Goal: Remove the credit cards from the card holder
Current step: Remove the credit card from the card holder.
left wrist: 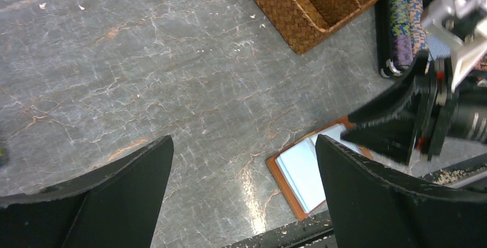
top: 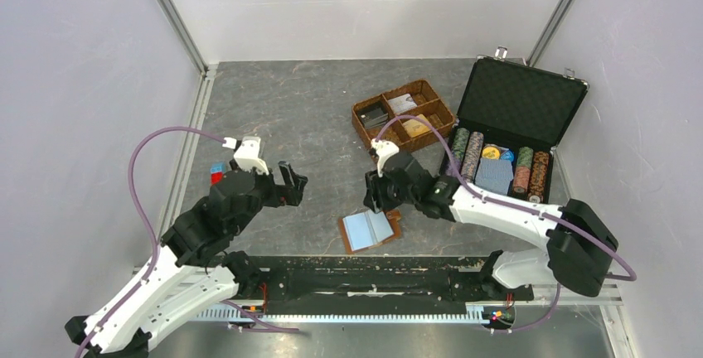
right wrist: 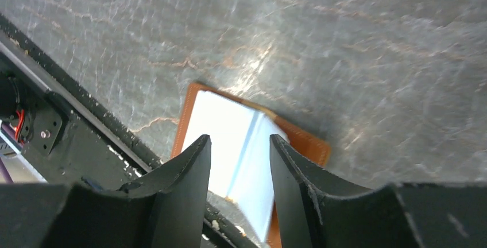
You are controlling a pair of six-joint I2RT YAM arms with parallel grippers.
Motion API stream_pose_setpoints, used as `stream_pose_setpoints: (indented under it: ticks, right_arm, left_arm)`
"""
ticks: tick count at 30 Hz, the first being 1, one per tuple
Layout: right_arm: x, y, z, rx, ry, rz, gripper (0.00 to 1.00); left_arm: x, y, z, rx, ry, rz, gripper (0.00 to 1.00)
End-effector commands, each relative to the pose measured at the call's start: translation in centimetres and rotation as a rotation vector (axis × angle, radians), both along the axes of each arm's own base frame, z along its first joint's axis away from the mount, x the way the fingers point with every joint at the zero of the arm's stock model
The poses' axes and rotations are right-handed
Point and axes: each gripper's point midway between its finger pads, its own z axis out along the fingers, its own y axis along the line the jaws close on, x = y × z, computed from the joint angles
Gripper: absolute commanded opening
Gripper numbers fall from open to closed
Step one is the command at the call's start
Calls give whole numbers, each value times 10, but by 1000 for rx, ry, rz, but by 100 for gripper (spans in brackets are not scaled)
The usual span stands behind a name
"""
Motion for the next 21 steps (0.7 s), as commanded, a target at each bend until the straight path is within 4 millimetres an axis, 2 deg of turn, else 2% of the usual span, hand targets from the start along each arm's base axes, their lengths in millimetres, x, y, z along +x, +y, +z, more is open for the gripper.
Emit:
stream_pose_setpoints:
  ticks: [1, 6, 9, 16, 21]
  right_arm:
    - [-14, 13, 7, 55, -43, -65, 46]
    - [-40, 29, -14, 13, -19, -22, 53]
    - [-46, 35, -24, -31, -25, -22, 56]
    - [-49, 28, -53, -187, -26, -77, 65]
    - [-52, 32, -61, -213, -28, -91, 74]
  left_arm:
    - [2, 14, 4, 29, -35, 50, 100]
    - [2, 15, 7, 19, -44, 55, 100]
    - [2, 16, 9, 12, -50, 57, 100]
    - [0, 16, 12, -8, -68, 52, 100]
    - [0, 15, 11, -11, -66, 49, 100]
